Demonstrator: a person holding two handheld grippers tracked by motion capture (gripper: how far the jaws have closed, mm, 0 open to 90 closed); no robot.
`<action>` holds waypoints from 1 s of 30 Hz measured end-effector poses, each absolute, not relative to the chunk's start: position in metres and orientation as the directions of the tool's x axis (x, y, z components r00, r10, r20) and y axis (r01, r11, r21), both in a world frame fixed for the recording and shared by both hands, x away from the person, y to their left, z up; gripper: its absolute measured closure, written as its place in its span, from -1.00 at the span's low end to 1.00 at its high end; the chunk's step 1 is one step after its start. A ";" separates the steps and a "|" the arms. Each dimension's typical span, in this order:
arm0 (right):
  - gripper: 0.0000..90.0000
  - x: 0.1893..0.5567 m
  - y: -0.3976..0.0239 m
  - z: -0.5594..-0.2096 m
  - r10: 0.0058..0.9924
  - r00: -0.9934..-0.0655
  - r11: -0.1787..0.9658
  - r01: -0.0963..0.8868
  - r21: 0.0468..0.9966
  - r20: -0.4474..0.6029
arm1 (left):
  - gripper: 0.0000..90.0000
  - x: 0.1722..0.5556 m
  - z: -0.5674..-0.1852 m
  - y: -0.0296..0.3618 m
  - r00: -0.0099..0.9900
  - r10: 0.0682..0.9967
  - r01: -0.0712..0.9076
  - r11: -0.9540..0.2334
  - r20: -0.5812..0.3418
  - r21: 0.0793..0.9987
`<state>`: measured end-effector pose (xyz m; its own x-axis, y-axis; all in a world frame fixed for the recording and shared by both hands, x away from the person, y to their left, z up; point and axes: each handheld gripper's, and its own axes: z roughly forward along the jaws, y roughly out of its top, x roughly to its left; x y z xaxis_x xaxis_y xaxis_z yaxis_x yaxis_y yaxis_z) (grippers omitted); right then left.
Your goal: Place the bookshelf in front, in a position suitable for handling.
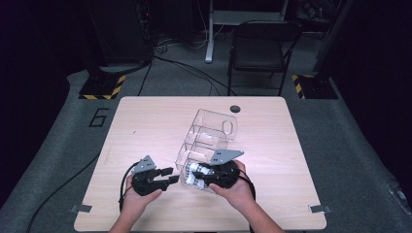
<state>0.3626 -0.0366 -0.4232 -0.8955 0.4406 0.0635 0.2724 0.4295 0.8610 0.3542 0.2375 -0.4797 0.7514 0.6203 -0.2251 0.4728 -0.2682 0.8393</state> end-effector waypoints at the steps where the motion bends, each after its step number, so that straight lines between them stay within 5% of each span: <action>1: 0.41 0.362 -0.037 -0.423 0.440 -0.895 0.431 0.277 0.859 0.067 | 0.23 0.355 -0.482 0.235 0.757 0.613 0.471 -0.269 -0.228 0.840; 19: 0.18 0.360 -0.043 -0.419 0.471 -0.878 0.399 0.302 0.866 0.089 | 0.35 0.364 -0.505 0.215 0.781 0.565 0.479 -0.270 -0.266 0.835; 21: 0.19 0.359 -0.044 -0.419 0.473 -0.876 0.394 0.302 0.868 0.090 | 0.35 0.364 -0.506 0.215 0.779 0.569 0.475 -0.263 -0.263 0.840; 23: 0.41 0.359 -0.042 -0.419 0.462 -0.883 0.408 0.292 0.865 0.080 | 0.35 0.363 -0.508 0.215 0.778 0.570 0.469 -0.249 -0.264 0.847; 30: 0.45 0.361 -0.027 -0.414 0.453 -0.891 0.481 0.269 0.834 0.026 | 0.38 0.362 -0.509 0.215 0.788 0.569 0.445 -0.263 -0.235 0.856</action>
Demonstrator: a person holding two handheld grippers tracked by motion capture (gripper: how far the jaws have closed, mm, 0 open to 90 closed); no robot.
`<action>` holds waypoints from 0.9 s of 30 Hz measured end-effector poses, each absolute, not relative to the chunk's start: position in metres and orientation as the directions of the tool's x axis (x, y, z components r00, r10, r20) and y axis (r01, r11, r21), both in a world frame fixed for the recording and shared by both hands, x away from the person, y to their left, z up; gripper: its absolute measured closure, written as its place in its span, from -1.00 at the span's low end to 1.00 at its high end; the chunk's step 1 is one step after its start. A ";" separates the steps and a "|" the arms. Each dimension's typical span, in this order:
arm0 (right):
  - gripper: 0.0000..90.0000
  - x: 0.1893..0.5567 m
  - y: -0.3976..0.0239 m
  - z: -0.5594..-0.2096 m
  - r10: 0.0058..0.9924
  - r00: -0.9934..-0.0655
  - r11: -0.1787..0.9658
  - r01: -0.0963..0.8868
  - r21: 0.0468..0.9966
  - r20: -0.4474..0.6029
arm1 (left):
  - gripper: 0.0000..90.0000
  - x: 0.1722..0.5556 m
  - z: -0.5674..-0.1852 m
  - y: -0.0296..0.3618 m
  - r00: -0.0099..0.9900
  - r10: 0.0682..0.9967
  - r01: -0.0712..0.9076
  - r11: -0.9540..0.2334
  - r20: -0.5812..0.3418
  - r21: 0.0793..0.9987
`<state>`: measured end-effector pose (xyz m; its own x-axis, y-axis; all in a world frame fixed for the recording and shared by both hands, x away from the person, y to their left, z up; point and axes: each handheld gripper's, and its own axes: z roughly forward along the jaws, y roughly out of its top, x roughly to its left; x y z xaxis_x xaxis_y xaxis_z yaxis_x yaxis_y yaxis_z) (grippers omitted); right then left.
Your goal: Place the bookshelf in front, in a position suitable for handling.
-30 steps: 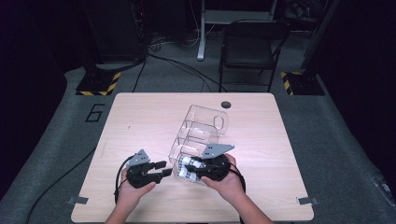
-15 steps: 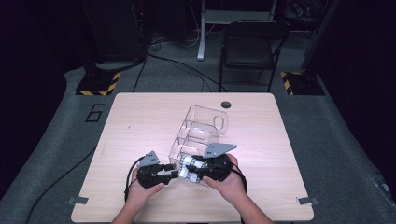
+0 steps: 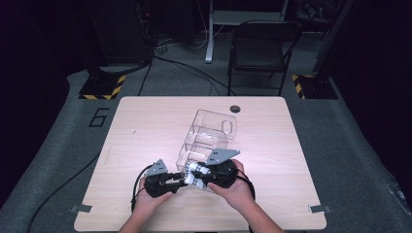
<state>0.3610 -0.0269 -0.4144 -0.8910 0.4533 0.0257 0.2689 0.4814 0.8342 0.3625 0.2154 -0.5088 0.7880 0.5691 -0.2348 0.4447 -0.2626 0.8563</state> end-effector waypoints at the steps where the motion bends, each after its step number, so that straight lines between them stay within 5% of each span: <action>1: 0.45 0.363 -0.023 -0.414 0.460 -0.887 0.481 0.279 0.831 0.032 | 0.38 0.362 -0.509 0.215 0.789 0.569 0.443 -0.261 -0.234 0.857; 11: 0.49 0.372 0.017 -0.409 0.467 -0.884 0.573 0.307 0.760 0.005 | 0.40 0.361 -0.509 0.216 0.801 0.562 0.422 -0.288 -0.205 0.859; 27: 0.45 0.366 -0.020 -0.409 0.402 -0.915 0.608 0.239 0.757 -0.034 | 0.55 0.356 -0.505 0.205 0.816 0.553 0.403 -0.343 -0.164 0.848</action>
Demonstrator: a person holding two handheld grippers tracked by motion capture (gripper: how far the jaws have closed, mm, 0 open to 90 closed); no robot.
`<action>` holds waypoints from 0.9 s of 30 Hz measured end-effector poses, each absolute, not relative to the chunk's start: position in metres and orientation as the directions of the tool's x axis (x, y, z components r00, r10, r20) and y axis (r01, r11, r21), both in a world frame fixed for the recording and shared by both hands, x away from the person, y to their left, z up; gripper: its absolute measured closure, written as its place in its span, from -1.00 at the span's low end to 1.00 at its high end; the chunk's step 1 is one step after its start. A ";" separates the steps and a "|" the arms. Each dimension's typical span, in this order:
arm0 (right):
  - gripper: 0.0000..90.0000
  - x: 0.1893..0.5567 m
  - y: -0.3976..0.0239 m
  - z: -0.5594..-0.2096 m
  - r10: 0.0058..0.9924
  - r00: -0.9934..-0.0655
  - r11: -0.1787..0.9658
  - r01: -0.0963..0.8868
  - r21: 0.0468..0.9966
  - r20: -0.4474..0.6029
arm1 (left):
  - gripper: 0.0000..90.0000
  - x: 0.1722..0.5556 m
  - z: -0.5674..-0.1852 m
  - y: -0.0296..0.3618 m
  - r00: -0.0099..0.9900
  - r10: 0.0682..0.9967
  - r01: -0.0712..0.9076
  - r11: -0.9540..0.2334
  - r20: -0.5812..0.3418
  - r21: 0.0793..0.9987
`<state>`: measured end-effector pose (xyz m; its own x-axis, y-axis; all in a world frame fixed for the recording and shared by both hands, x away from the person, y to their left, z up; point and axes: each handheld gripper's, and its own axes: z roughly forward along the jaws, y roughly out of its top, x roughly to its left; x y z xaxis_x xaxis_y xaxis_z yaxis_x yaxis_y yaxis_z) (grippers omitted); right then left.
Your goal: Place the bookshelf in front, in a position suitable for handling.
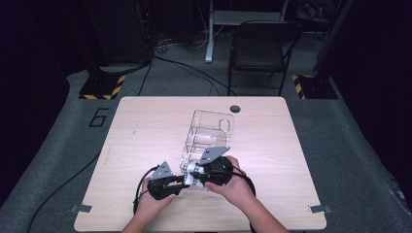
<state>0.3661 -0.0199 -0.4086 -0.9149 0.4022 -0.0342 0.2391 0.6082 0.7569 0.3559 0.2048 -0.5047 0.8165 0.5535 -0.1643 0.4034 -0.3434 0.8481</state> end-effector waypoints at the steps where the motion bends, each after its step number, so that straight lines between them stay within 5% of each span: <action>1: 0.45 0.366 -0.020 -0.409 0.402 -0.915 0.608 0.239 0.757 -0.034 | 0.55 0.355 -0.506 0.204 0.810 0.561 0.407 -0.328 -0.170 0.853; 21: 0.43 0.371 -0.007 -0.406 0.414 -0.910 0.615 0.266 0.742 -0.017 | 0.57 0.356 -0.505 0.205 0.833 0.537 0.374 -0.370 -0.132 0.850; 27: 0.16 0.364 -0.027 -0.406 0.445 -0.895 0.585 0.285 0.759 -0.007 | 0.58 0.357 -0.506 0.205 0.822 0.547 0.394 -0.338 -0.162 0.855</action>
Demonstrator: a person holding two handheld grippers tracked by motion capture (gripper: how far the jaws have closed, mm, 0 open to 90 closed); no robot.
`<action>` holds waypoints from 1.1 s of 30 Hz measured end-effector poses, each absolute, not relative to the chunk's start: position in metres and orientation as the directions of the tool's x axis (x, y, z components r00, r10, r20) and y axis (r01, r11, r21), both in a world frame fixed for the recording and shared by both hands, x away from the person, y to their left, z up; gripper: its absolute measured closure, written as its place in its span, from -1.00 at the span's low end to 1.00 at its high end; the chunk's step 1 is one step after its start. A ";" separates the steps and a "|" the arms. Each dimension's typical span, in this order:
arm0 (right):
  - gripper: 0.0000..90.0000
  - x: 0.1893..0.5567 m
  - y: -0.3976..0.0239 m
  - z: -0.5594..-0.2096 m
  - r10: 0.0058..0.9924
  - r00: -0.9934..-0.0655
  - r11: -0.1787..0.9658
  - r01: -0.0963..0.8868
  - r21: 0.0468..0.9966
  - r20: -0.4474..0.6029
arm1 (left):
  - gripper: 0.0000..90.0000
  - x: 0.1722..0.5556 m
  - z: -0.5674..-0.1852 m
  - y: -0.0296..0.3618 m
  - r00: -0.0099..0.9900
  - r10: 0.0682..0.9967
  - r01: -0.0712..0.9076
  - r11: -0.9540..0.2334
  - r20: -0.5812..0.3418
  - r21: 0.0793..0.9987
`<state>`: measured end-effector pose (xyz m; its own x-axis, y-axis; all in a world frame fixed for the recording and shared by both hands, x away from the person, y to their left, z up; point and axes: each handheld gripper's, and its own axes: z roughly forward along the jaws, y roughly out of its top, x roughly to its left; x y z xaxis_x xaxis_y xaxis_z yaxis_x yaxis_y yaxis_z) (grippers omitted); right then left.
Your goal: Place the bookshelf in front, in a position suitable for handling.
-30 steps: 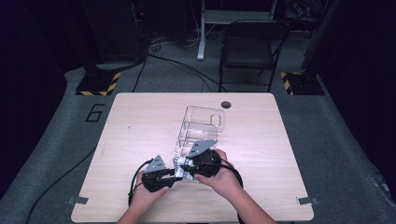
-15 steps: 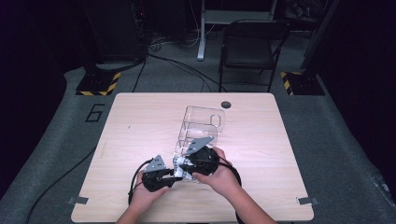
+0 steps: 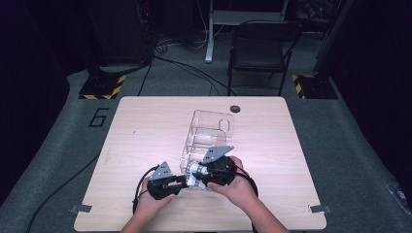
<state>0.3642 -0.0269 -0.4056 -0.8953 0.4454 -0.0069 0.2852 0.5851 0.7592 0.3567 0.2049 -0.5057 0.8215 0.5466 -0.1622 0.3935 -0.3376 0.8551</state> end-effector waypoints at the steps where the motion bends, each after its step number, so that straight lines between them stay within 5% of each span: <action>1: 0.07 0.364 -0.028 -0.405 0.442 -0.897 0.571 0.283 0.771 0.002 | 0.58 0.356 -0.506 0.204 0.819 0.549 0.401 -0.335 -0.169 0.853; 8: -0.02 0.360 -0.033 -0.395 0.443 -0.896 0.491 0.282 0.824 0.044 | 0.57 0.357 -0.506 0.205 0.822 0.545 0.395 -0.335 -0.165 0.855; 15: 0.51 0.366 -0.037 -0.391 0.459 -0.886 0.475 0.311 0.823 0.070 | 0.57 0.357 -0.506 0.204 0.818 0.545 0.410 -0.330 -0.183 0.850; 33: 0.61 0.364 0.002 -0.397 0.424 -0.905 0.565 0.224 0.794 -0.047 | 0.59 0.357 -0.504 0.203 0.826 0.544 0.390 -0.363 -0.147 0.846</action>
